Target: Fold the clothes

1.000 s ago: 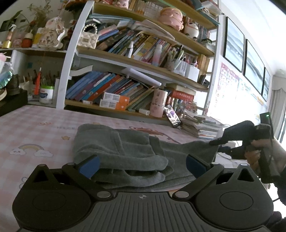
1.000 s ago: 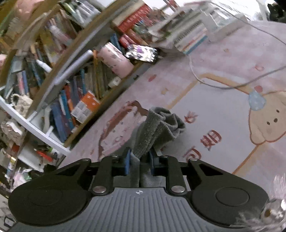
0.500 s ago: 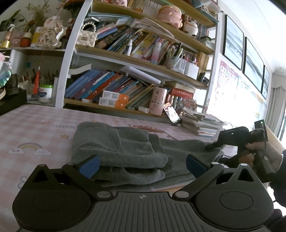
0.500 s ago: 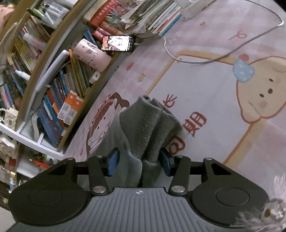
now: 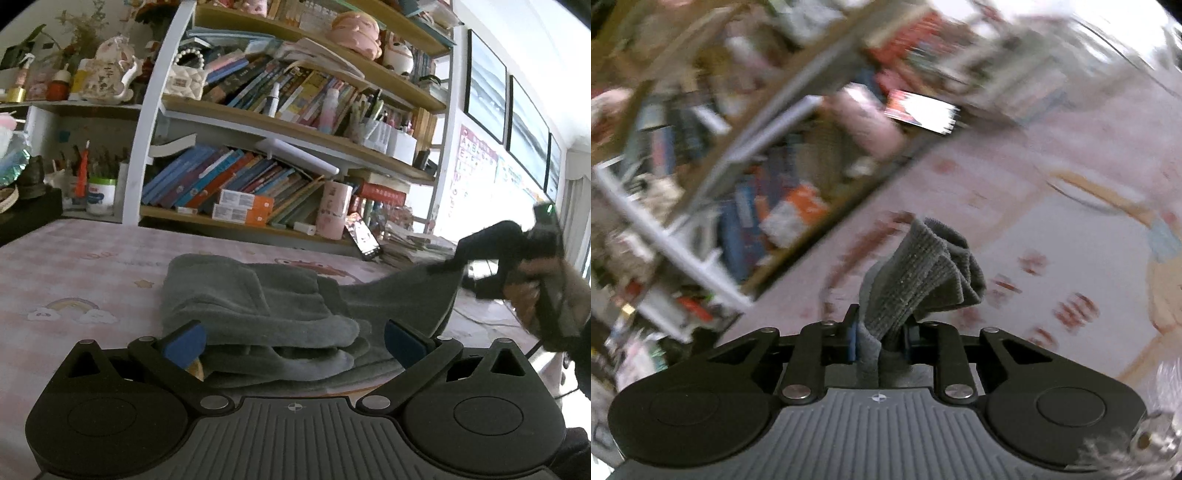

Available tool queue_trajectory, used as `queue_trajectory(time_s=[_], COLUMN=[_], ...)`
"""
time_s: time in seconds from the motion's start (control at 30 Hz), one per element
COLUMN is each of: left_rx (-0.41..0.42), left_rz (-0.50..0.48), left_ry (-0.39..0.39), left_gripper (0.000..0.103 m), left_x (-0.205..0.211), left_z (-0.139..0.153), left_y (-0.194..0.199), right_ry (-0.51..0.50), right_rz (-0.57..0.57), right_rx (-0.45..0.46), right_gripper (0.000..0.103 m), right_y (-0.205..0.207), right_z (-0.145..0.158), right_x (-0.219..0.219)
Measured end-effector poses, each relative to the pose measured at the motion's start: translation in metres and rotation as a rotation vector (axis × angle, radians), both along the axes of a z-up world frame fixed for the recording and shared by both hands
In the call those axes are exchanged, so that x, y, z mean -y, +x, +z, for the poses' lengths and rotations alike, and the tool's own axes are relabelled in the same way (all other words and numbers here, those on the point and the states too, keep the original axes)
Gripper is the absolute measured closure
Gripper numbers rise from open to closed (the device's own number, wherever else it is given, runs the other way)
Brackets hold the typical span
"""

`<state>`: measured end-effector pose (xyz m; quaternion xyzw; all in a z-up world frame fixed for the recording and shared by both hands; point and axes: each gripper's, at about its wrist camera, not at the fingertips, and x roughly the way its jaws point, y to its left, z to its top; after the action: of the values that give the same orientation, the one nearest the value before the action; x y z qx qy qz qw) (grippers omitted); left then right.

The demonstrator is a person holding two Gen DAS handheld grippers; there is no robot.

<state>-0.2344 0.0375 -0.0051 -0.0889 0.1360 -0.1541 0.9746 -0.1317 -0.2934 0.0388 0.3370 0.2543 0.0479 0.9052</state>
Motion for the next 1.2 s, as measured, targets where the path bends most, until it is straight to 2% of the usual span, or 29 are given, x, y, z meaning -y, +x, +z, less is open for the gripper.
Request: queue_trajectory(time_s=[0.2,0.37,0.5,0.6,0.63,0.67,0.7,0.73,0.83,0.9,1.0,1.2], left_rx=[0.012,0.018,0.024,0.026,0.026,0.027,0.028,0.03,0.032,0.029,0.025,0.043], left_rz=[-0.006,-0.014,-0.026,-0.035,-0.037,-0.039,-0.04,-0.041,-0.042,-0.039,-0.035,-0.035], left_ry=[-0.013,-0.03,-0.026,-0.019,-0.017,-0.015,-0.013,-0.013,-0.021,-0.028,-0.034,-0.028], left_gripper=[0.0,0.0,0.0,0.0,0.0,0.0,0.0,0.0,0.0,0.0,0.0,0.0], left_x=[-0.007,-0.01,-0.01,-0.009,-0.009,-0.009,-0.009,-0.01,-0.012,-0.013,-0.014,-0.014], left_z=[0.001,0.002,0.001,0.001,0.001,0.001,0.001,0.001,0.002,0.002,0.002,0.007], left_y=[-0.002,-0.004,-0.004,-0.005,-0.005,-0.005,-0.005,-0.006,-0.007,-0.006,-0.006,-0.007], right_ry=[-0.121,-0.286,-0.485,-0.647,-0.671,-0.671,-0.652,-0.624,-0.52,-0.469,-0.397,-0.41], right_rz=[0.166,0.376,0.592,0.773,0.826,0.868,0.9,0.927,0.952,0.929,0.869,0.631], right_rx=[0.155,0.281,0.342,0.348,0.336,0.317,0.302,0.289,0.285,0.3,0.314,0.308], right_gripper=[0.084,0.084,0.084,0.081,0.079,0.073,0.063,0.059,0.05,0.038,0.028,0.012], right_y=[-0.002,-0.013,-0.025,-0.034,-0.034,-0.034,-0.033,-0.033,-0.032,-0.033,-0.036,-0.046], right_z=[0.052,0.078,0.073,0.053,0.046,0.04,0.036,0.033,0.034,0.039,0.048,0.045], right_x=[-0.063,-0.138,-0.204,-0.248,-0.258,-0.265,-0.268,-0.27,-0.262,-0.25,-0.226,-0.162])
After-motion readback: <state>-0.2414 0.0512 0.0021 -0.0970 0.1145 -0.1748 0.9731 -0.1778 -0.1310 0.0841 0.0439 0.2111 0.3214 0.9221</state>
